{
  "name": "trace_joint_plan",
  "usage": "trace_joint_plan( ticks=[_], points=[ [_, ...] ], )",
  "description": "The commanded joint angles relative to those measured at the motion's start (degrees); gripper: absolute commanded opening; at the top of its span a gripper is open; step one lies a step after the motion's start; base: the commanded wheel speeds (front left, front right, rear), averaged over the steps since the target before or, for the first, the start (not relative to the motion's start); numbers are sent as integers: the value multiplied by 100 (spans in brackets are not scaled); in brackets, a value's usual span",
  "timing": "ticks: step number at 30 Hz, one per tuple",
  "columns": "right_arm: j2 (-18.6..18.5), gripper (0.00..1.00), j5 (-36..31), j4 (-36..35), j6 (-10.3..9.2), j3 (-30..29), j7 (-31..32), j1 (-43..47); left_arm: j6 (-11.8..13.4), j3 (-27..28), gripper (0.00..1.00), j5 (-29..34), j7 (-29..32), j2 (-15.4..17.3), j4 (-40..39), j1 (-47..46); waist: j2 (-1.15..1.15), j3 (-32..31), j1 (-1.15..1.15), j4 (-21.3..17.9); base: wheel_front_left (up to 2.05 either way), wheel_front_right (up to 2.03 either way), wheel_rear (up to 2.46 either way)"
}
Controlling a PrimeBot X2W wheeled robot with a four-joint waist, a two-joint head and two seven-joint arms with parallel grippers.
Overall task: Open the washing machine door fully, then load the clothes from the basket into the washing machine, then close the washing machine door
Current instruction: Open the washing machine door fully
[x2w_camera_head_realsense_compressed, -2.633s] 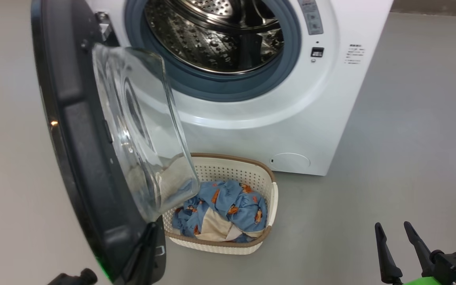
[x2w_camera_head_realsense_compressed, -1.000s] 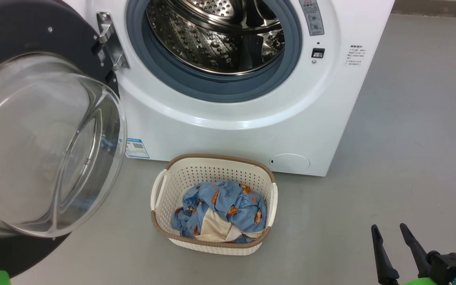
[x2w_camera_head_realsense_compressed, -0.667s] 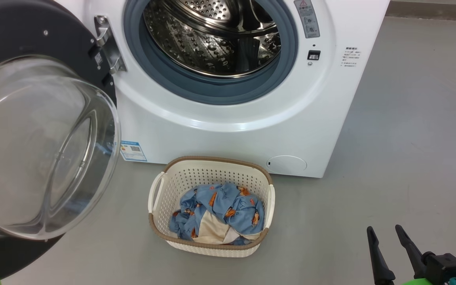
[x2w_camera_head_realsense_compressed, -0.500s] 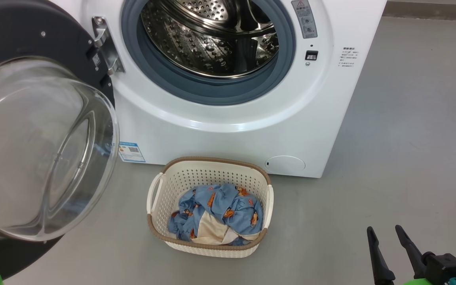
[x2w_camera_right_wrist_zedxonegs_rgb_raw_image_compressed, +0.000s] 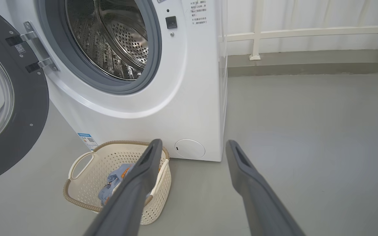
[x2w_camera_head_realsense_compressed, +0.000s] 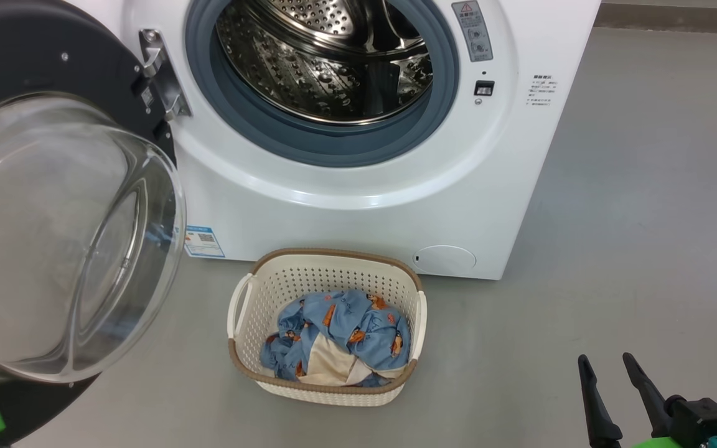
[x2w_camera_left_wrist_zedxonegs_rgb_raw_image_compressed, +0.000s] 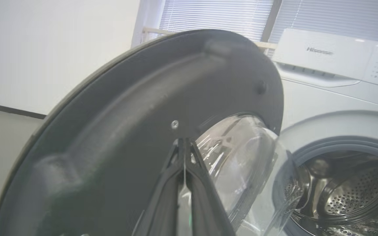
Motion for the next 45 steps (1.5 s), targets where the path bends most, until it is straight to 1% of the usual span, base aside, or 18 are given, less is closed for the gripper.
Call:
trace_joint_plan(
  ticks=[1, 2, 3, 5, 9, 10, 14, 19, 26, 32, 34, 45],
  points=[
    [-61, 100, -16, -158, 16, 137, -68, -102, -31, -14, 59, -46, -30, 144, -427, 74, 0, 27, 0, -18, 0, 0, 0],
    [-61, 100, -24, -167, 16, 137, -68, -117, -29, -127, 86, -60, -30, 142, -620, 162, 0, 48, 0, -39, 0, 0, 0],
    [-61, 100, -29, -175, 16, 134, -68, -131, -29, -253, 100, -77, -30, 141, -800, 236, 0, 60, 0, -53, 0, 0, 0],
    [-61, 100, -29, -192, 16, 149, -68, -152, 5, -492, 100, -104, -30, 139, -1066, 383, 0, 77, 0, -96, 0, 0, 0],
    [-61, 100, -16, -230, 16, 202, -68, -176, -12, -888, 100, -25, -30, 138, -1421, 598, 0, 82, 0, -225, 0, 0, 0],
    [-61, 100, -16, -230, 16, 202, -68, -176, -12, -888, 100, -25, -30, 138, -1421, 598, 0, 82, 0, -225, 0, 0, 0],
    [-61, 100, -17, -288, 16, 211, -68, -186, -95, -1276, 100, 59, -30, 138, -1547, 776, 0, 77, 0, -378, 0, 0, 0],
    [-61, 100, -17, -343, 16, 230, -68, -192, -141, -1638, 100, 161, -30, 138, -1360, 1006, 0, 65, 0, -579, 0, 0, 0],
    [-61, 100, -27, -402, 16, 271, -68, -161, -161, -1753, 100, 318, -30, 140, -900, 1295, 0, 35, 0, -841, 0, 0, 0],
    [-61, 100, -100, -502, 16, 276, -68, -177, -188, -1838, 100, 449, -30, 231, -452, 1449, 0, 36, 0, -986, 0, 0, 0],
    [-61, 100, -153, -543, 16, 259, -68, -159, -202, -1788, 100, 469, -30, 232, -262, 1586, 0, -26, 0, -1080, 0, 0, 0],
    [-61, 100, -252, -511, 16, 195, -68, -197, -211, -1799, 100, 530, -30, 216, -148, 1689, 0, -140, 0, -1087, 0, 0, 0]
  ],
)
